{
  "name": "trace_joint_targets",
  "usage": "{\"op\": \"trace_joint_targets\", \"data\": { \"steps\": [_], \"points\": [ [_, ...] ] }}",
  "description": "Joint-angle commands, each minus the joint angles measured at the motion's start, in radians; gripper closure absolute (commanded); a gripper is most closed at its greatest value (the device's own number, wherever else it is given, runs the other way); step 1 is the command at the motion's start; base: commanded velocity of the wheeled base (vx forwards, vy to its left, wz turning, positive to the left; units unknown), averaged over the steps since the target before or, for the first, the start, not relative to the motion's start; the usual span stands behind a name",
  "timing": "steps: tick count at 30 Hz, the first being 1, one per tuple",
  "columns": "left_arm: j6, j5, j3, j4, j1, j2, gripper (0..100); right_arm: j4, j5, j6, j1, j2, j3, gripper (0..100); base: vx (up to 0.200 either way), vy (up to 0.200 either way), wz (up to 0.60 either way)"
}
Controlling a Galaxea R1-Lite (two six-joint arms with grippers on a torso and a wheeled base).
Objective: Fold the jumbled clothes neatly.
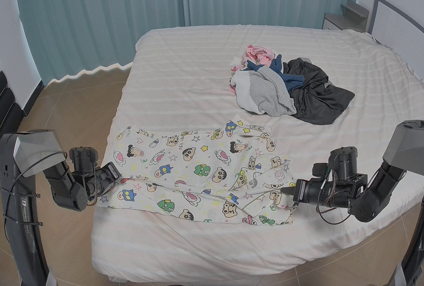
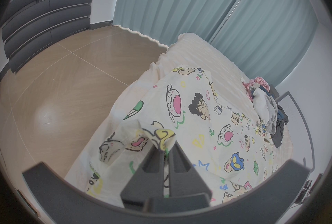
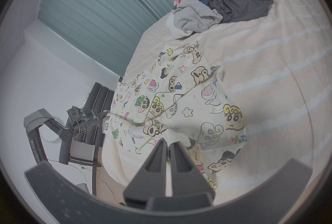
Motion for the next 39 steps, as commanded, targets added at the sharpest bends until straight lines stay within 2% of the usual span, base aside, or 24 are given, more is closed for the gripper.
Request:
{"op": "trace_joint_targets", "data": {
  "steps": [1, 7, 8, 14, 17, 21, 23, 26, 28, 29, 30, 32, 33, 34, 37, 39],
  "points": [
    [-0.001, -0.001, -0.015, -0.001, 0.001, 0.026, 100, 0.000, 0.001, 0.000, -0.006, 0.036, -0.013, 100, 0.000, 0.000, 0.00],
    [-0.011, -0.001, -0.035, 0.002, -0.001, 0.033, 100, 0.000, 0.002, 0.001, -0.011, 0.069, -0.044, 100, 0.000, 0.000, 0.00],
    [-0.011, 0.001, -0.038, 0.000, -0.002, 0.039, 0, 0.000, 0.001, 0.001, -0.011, 0.078, -0.049, 0, 0.000, 0.000, 0.00],
    [-0.016, 0.007, -0.053, -0.006, -0.002, 0.044, 0, -0.002, -0.006, 0.003, -0.015, 0.075, -0.049, 0, 0.000, 0.000, 0.00],
    [-0.054, 0.061, -0.076, -0.012, 0.001, 0.038, 0, -0.008, -0.033, 0.004, -0.038, 0.059, -0.050, 0, 0.000, 0.000, 0.00],
    [-0.096, 0.085, -0.085, -0.015, 0.006, 0.010, 0, -0.028, -0.062, 0.041, -0.047, 0.033, -0.035, 0, 0.000, 0.000, 0.00],
    [-0.123, 0.087, -0.067, -0.015, 0.019, -0.047, 0, -0.048, -0.076, 0.144, -0.028, -0.030, -0.004, 0, 0.000, 0.000, 0.00],
    [-0.185, 0.085, -0.032, -0.014, 0.032, -0.137, 0, -0.043, -0.090, 0.253, 0.045, -0.114, 0.044, 0, 0.000, 0.000, 0.00],
    [-0.211, 0.082, -0.022, -0.014, 0.038, -0.169, 0, -0.039, -0.105, 0.282, 0.066, -0.134, 0.051, 0, 0.000, 0.000, 0.00],
    [-0.281, 0.074, 0.001, -0.008, 0.053, -0.244, 0, -0.034, -0.159, 0.348, 0.127, -0.154, 0.057, 0, 0.000, 0.000, 0.00],
    [-0.323, 0.073, 0.019, -0.003, 0.053, -0.277, 0, -0.033, -0.188, 0.380, 0.155, -0.151, 0.054, 0, 0.000, 0.000, 0.00],
    [-0.344, 0.070, 0.033, -0.001, 0.053, -0.295, 0, -0.031, -0.202, 0.399, 0.170, -0.146, 0.053, 0, 0.000, 0.000, 0.00],
    [-0.404, 0.038, 0.110, 0.003, 0.047, -0.355, 0, -0.016, -0.233, 0.446, 0.215, -0.105, 0.044, 0, 0.000, 0.000, 0.00],
    [-0.404, 0.038, 0.110, 0.003, 0.047, -0.355, 0, -0.016, -0.233, 0.446, 0.215, -0.105, 0.044, 0, 0.000, 0.000, 0.00],
    [-0.530, -0.065, 0.251, 0.002, 0.030, -0.441, 0, 0.012, -0.263, 0.488, 0.241, -0.005, 0.001, 0, 0.000, 0.000, 0.00],
    [-0.565, -0.077, 0.274, 0.000, 0.029, -0.448, 0, 0.012, -0.280, 0.492, 0.241, 0.021, -0.015, 0, 0.000, 0.000, 0.00]
  ]
}}
